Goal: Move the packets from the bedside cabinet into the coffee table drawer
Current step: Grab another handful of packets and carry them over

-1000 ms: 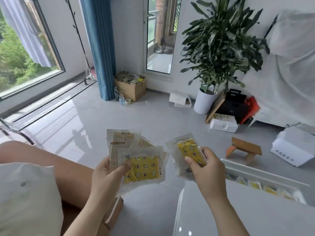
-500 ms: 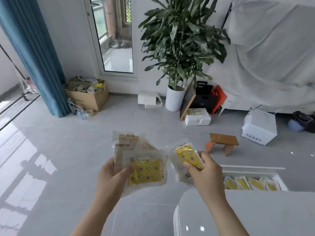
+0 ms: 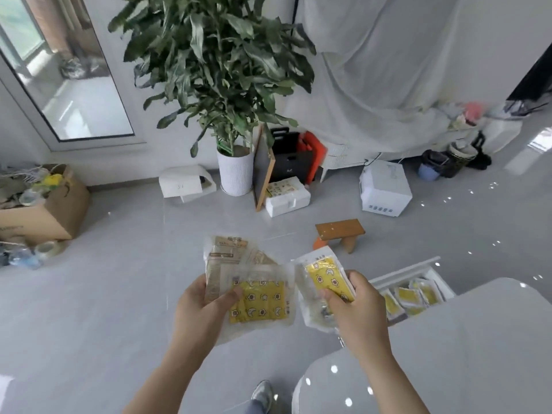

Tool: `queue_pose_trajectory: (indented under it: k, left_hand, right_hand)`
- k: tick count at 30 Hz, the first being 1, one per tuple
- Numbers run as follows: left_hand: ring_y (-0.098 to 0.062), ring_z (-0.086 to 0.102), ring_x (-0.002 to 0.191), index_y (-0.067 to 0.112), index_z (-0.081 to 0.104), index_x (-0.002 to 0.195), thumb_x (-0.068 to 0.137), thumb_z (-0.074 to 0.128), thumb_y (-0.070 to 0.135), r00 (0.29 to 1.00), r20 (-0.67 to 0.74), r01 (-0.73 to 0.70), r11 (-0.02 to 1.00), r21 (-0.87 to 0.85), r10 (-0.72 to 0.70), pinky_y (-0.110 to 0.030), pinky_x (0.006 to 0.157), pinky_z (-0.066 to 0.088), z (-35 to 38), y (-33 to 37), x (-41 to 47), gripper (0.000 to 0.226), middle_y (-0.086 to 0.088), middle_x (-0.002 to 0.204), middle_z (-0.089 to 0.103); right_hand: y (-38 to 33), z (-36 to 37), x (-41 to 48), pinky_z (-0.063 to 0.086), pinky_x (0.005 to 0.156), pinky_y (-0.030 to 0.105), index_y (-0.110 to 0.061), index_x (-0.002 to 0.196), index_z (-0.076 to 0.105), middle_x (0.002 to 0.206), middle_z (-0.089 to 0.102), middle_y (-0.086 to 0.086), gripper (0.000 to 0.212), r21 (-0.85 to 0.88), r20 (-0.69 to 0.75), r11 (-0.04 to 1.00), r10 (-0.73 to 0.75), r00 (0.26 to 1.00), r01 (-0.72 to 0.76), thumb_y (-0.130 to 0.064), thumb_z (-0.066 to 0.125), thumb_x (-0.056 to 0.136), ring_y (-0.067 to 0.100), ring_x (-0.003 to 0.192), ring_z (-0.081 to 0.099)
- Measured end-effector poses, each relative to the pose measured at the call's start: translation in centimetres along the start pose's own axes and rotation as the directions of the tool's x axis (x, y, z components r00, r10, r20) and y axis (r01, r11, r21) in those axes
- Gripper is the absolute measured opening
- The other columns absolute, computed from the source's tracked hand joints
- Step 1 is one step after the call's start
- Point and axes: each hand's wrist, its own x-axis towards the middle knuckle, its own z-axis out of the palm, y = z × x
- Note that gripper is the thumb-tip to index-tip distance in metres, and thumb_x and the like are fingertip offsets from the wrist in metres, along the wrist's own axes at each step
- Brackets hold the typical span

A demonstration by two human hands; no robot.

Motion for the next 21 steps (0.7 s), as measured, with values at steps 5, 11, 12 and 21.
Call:
queue_pose_trajectory:
  k: [5,11,12,21]
  left_hand:
    - [-0.016,0.072,0.079,0.022,0.070,0.091,0.076,0.074,0.017,0.996,0.091,-0.021,0.995,0.097,0.012,-0.034,0.072,0.055,4.3,3.3,7.9,0.017,0.005,0.083,0.075]
    - [-0.019,0.069,0.078,0.026,0.069,0.083,0.081,0.071,0.013,0.985,0.169,-0.064,0.975,0.215,0.028,-0.039,0.074,0.055,10.4,6.2,15.7,0.013,0.008,0.076,0.074]
    - [-0.019,0.069,0.078,0.025,0.069,0.082,0.081,0.070,0.012,0.981,0.191,-0.069,0.970,0.231,0.024,-0.038,0.073,0.055,11.4,6.5,16.8,0.013,0.008,0.076,0.074]
    - [-0.014,0.067,0.076,0.026,0.068,0.083,0.083,0.068,0.013,0.889,0.457,-0.172,0.917,0.360,-0.012,-0.024,0.059,0.044,21.6,9.1,27.6,0.012,0.007,0.073,0.072]
  right_hand:
    - [0.8,0.9,7.7,0.045,0.053,0.013,-0.019,0.082,0.061,0.074,0.066,-0.010,0.017,0.027,-0.065,0.998,0.058,0.996,-0.056,-0.020,0.078,0.079,0.005,0.068,0.062]
    - [2.5,-0.1,15.0,0.050,0.059,0.030,-0.018,0.078,0.059,0.070,0.066,-0.005,0.018,0.064,-0.144,0.986,0.160,0.977,-0.152,-0.021,0.077,0.077,0.018,0.068,0.061]
    - [2.9,-0.3,15.8,0.051,0.061,0.033,-0.019,0.079,0.060,0.071,0.066,-0.005,0.017,0.076,-0.160,0.982,0.183,0.970,-0.173,-0.021,0.076,0.078,0.017,0.069,0.062]
    - [6.6,-1.3,23.6,0.048,0.061,0.028,-0.018,0.085,0.061,0.074,0.064,-0.007,0.015,0.099,-0.330,0.914,0.403,0.853,-0.394,-0.022,0.075,0.080,0.014,0.071,0.060]
